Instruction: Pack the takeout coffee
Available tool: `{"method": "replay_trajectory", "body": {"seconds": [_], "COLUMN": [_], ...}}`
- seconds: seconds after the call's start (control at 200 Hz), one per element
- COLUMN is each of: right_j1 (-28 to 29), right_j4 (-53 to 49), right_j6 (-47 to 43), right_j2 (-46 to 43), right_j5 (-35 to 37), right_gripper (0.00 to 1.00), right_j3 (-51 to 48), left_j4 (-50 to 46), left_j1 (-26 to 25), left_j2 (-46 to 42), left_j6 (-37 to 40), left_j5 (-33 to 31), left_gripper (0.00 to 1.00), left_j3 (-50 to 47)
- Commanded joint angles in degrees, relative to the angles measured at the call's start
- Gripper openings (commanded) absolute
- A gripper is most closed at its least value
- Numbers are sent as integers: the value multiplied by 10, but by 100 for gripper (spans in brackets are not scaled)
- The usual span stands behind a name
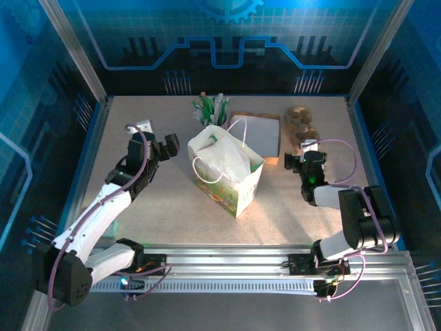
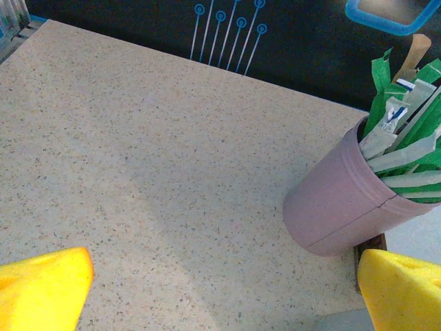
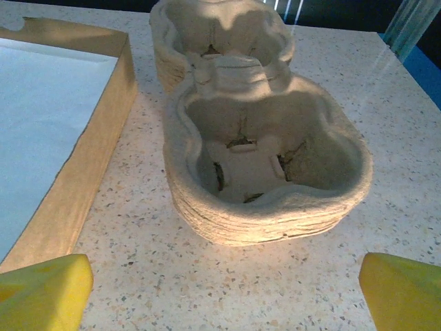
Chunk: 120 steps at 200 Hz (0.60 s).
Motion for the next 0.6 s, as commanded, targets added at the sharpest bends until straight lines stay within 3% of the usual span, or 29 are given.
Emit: {"method": "replay_trajectory", "body": {"seconds": [0.0,0.11,0.17,0.595], "right_j1": [-2,1,5,11], "right_j4": [59,180,135,159], "right_j6": [-24,-33,-27,-33], "right_j2": [9,42,29,35], "right_j5": [-40,-40,-34,-21], "right_gripper": [100,100,100,100], "right_j3": [-1,-46,-37,-43], "left_j4": [26,24,23,47], "left_j1": [4,4,4,7], "left_j2": [-6,-6,-6,19], "left_j6": [5,9,15,108], "left_j5": [-18,-19,-18,-72], "left_gripper": [99,99,99,99], "left_j3": [-10,-12,-13,-50]}}
